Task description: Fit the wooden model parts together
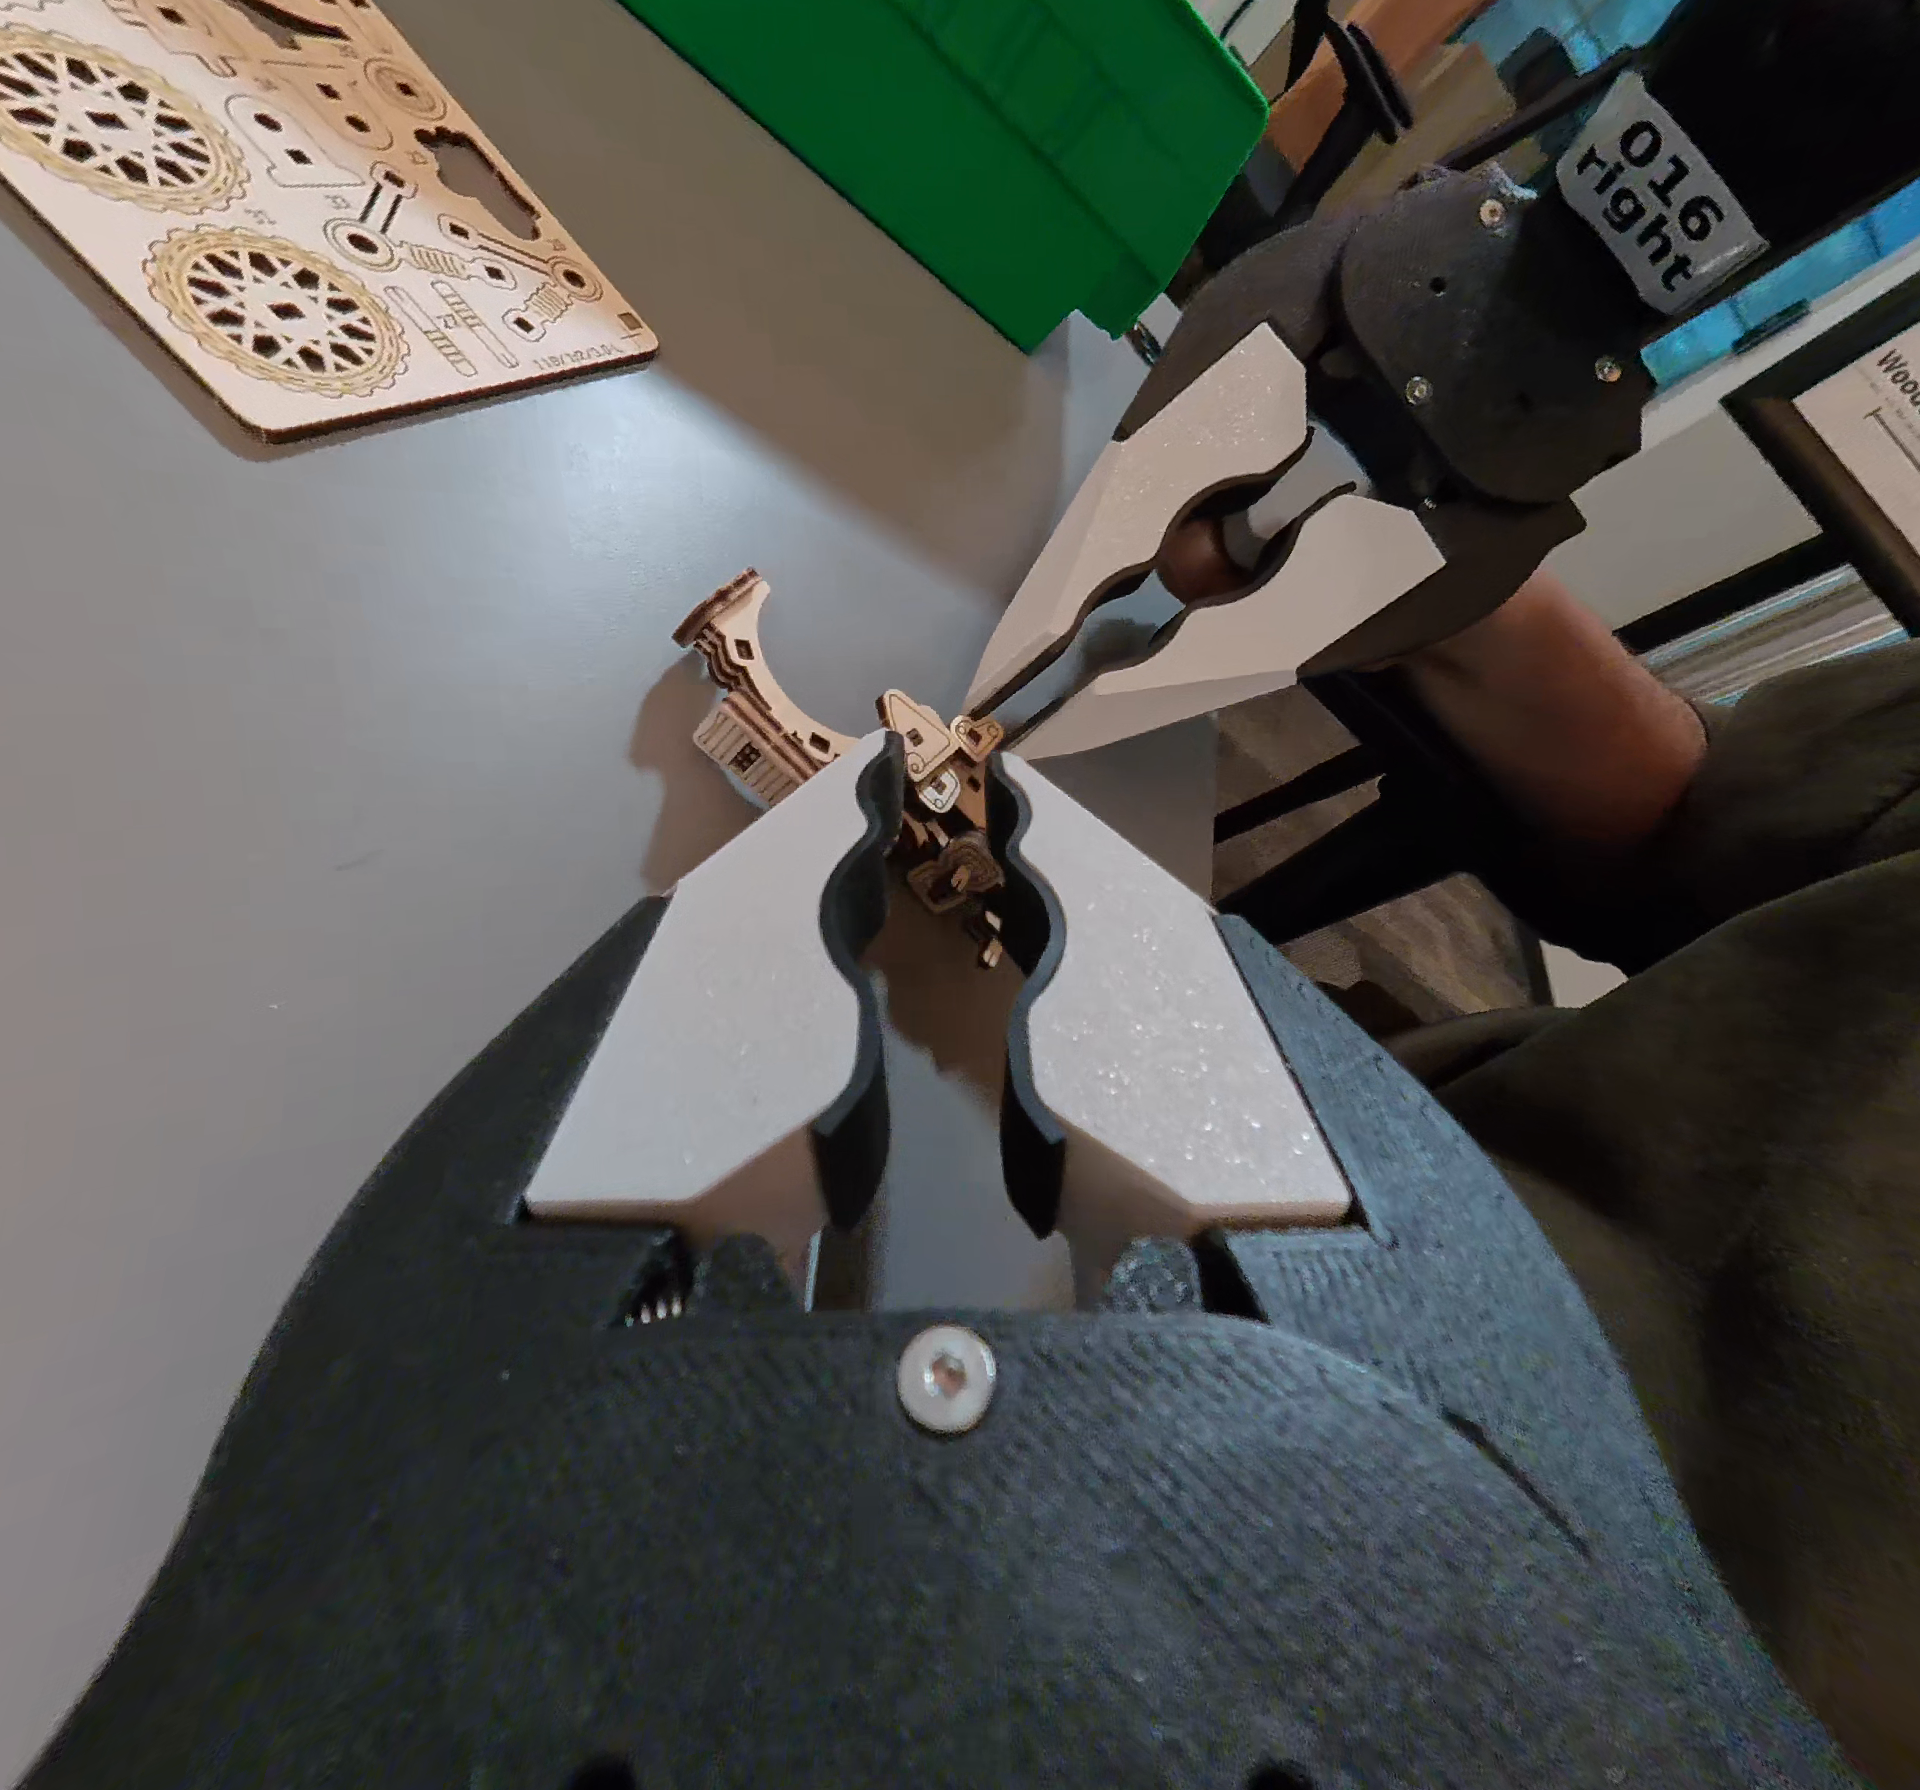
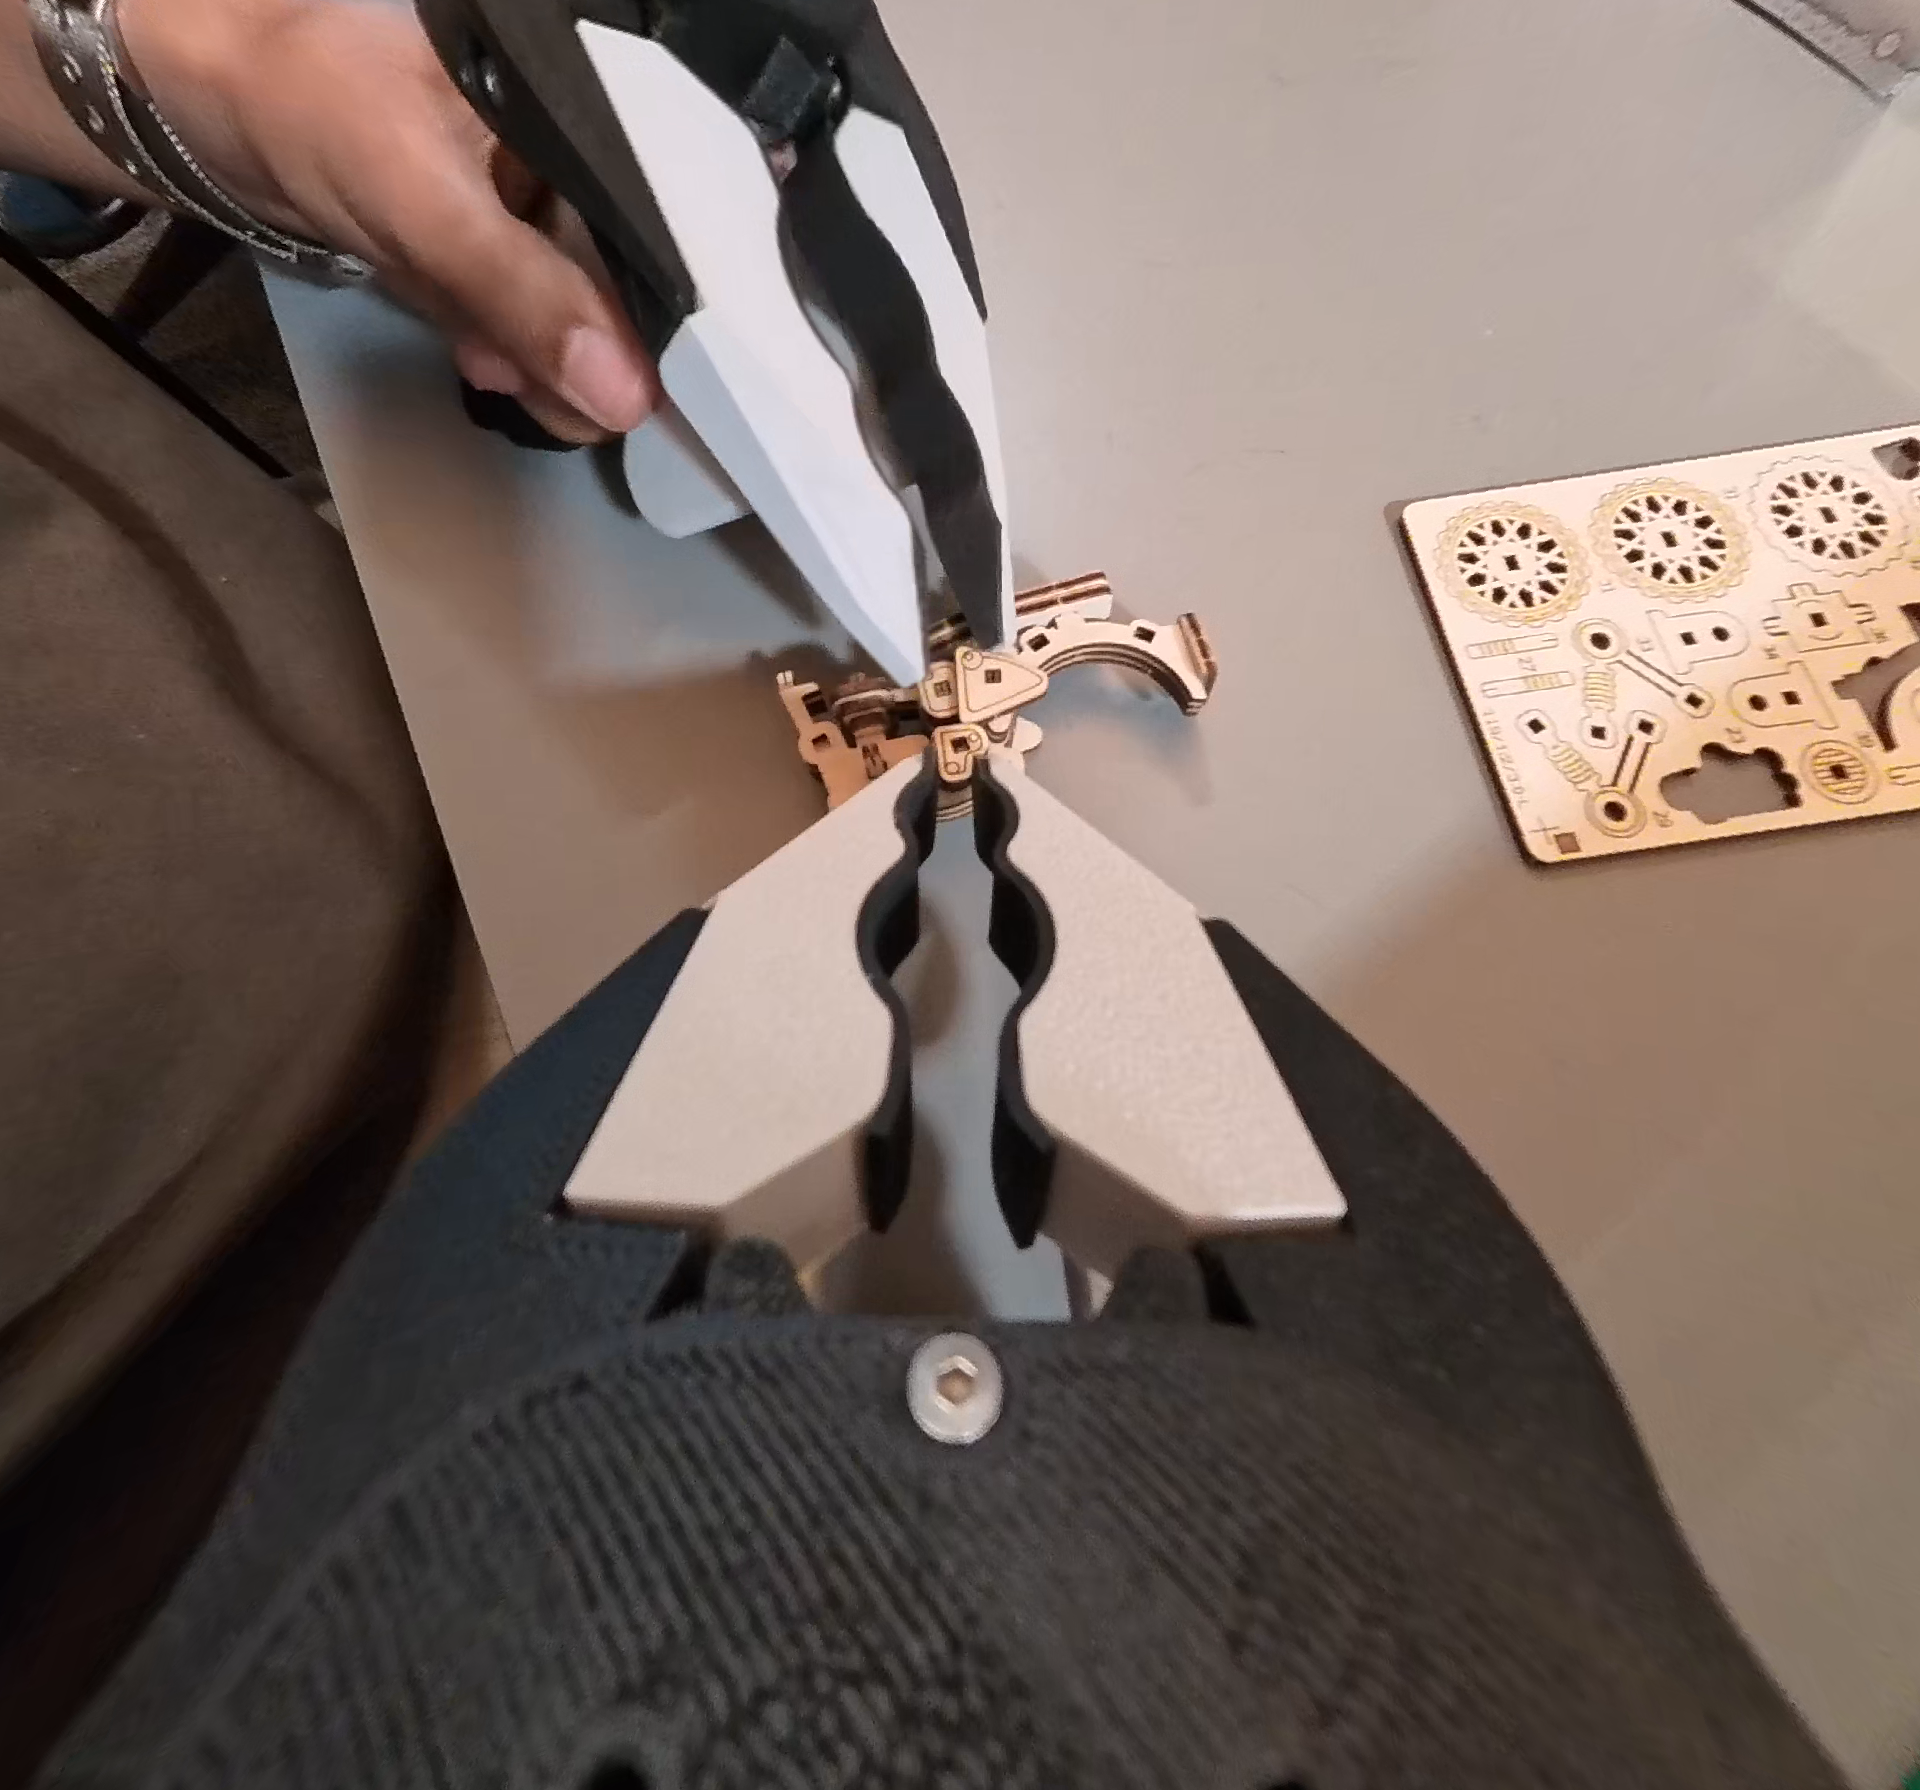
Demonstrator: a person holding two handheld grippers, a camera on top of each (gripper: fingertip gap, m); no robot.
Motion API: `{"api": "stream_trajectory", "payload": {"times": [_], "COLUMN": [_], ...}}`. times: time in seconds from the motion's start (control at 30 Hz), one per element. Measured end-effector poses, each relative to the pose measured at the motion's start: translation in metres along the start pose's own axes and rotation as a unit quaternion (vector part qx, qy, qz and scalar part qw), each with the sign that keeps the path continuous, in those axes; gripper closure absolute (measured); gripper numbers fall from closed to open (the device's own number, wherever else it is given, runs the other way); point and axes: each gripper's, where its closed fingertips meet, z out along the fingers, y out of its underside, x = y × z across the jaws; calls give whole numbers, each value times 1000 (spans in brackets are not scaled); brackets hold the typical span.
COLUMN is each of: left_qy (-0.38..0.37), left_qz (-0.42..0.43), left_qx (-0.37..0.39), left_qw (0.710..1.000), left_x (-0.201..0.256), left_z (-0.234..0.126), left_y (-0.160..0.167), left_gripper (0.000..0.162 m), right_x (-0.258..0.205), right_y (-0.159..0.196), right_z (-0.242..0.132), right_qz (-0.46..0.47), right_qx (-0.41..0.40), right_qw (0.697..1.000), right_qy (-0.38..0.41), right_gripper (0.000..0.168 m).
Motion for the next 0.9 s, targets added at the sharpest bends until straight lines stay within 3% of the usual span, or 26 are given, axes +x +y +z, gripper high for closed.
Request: {"api": "stream_trajectory", "payload": {"times": [0.37,0.6,0.9], "left_qy": [-40,-86,-90], "left_qz": [114,181,165], "left_qx": [8,-40,-42], "left_qw": [993,979,981], "left_x": [-1,-5,-9], "left_z": [-9,0,-1], "left_y": [-11,1,1], "left_gripper": [127,138,148], "right_x": [0,0,-1], "right_y": [-1,0,0], "right_z": [0,-1,-1], "right_qz": [3,1,-1], "right_qx": [9,9,9], "right_qw": [1000,1000,1000], "right_qy": [-16,-14,-15], "right_gripper": [164,163,163]}}
